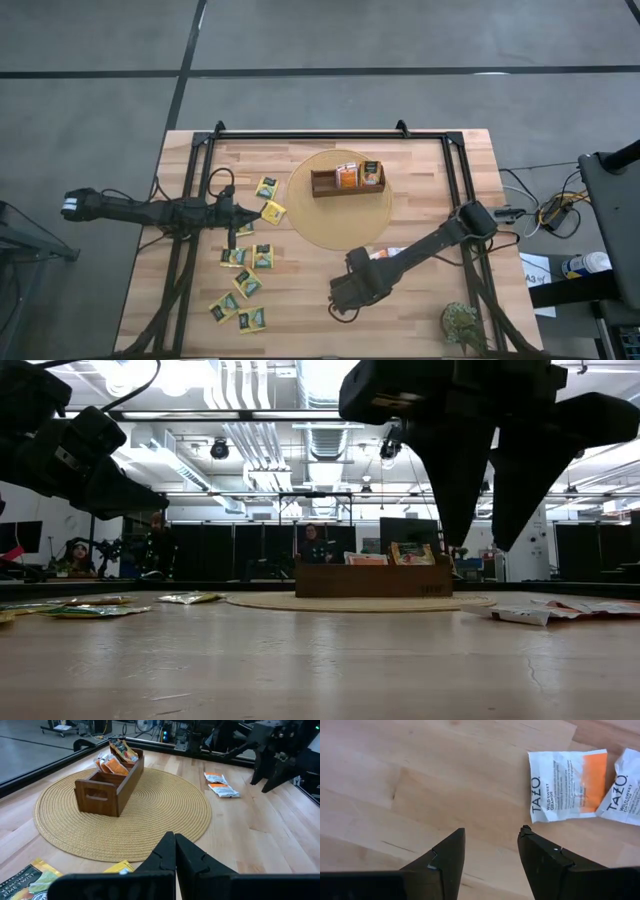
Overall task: Pick & Place Tea
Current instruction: Put the white tea bag into the middle section of the wooden organizer
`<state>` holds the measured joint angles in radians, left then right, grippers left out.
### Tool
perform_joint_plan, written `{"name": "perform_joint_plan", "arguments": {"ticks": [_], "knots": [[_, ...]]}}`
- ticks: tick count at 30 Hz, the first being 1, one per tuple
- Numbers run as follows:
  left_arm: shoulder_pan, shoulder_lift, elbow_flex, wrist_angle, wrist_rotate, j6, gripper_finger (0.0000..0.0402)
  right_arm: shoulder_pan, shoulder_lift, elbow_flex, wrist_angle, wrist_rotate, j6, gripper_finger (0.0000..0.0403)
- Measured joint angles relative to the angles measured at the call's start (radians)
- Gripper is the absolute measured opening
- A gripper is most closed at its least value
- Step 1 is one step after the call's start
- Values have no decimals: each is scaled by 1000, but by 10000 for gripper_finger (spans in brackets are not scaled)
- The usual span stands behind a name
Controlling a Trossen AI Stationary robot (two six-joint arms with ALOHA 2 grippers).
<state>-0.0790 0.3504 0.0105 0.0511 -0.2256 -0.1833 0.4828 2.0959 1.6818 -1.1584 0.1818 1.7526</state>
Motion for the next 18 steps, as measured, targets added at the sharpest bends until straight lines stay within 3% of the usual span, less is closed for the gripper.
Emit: {"name": "perform_joint_plan", "arguments": {"ticks": [7, 18], "knots": [[0, 0, 0, 0, 0, 0, 0, 0, 2, 0, 12, 1, -57, 177], [0, 0, 0, 0, 0, 0, 0, -13, 3, -36, -61, 52, 26, 160]]}}
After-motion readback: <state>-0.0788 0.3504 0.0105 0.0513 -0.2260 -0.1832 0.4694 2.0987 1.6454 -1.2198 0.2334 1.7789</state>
